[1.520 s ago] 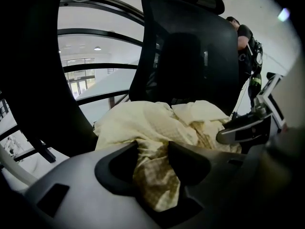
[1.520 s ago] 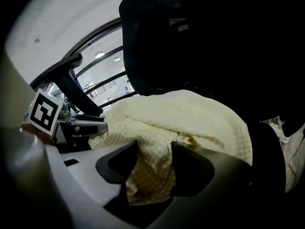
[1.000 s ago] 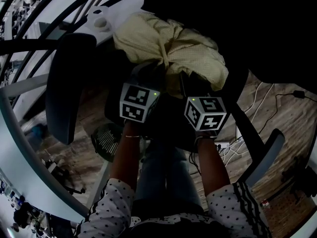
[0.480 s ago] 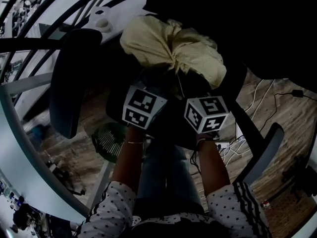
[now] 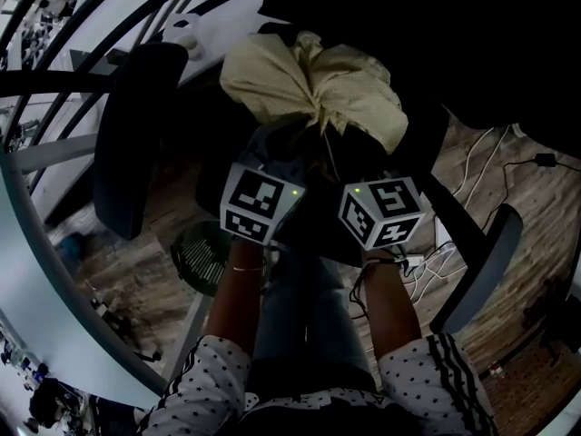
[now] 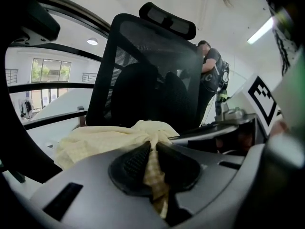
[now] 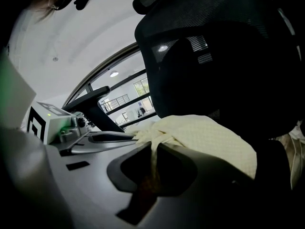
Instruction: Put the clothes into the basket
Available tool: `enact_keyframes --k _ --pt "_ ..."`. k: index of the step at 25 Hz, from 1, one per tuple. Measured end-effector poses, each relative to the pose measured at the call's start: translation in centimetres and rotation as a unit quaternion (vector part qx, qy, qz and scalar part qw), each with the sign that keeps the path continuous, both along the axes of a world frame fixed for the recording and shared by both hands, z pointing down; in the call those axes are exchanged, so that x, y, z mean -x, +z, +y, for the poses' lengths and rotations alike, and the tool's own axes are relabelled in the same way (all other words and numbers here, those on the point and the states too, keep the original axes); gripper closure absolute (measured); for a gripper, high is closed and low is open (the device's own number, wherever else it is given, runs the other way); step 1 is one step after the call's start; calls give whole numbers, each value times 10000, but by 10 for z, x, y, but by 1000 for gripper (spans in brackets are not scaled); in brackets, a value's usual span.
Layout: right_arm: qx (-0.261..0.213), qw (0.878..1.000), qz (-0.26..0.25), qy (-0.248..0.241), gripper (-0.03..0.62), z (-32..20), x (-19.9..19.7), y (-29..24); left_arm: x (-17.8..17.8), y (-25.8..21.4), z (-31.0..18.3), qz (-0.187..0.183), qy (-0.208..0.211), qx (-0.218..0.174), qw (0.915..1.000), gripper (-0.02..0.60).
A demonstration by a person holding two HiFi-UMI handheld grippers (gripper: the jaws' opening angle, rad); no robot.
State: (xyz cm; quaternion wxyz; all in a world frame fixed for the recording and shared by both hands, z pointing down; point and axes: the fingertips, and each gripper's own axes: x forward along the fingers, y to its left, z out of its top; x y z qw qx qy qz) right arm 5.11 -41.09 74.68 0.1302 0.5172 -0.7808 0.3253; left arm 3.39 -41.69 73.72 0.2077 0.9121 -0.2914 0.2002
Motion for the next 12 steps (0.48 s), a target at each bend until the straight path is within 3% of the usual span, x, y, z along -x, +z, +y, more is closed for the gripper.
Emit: enact_keyframes --k 8,12 --pt "-109 9999 107 68 554 13 -4 -20 -4 -20 13 65 155 -107 9998 535" --pt "-198 9995 -92 223 554 25 -5 -33 -5 -34 26 58 167 -261 9995 538"
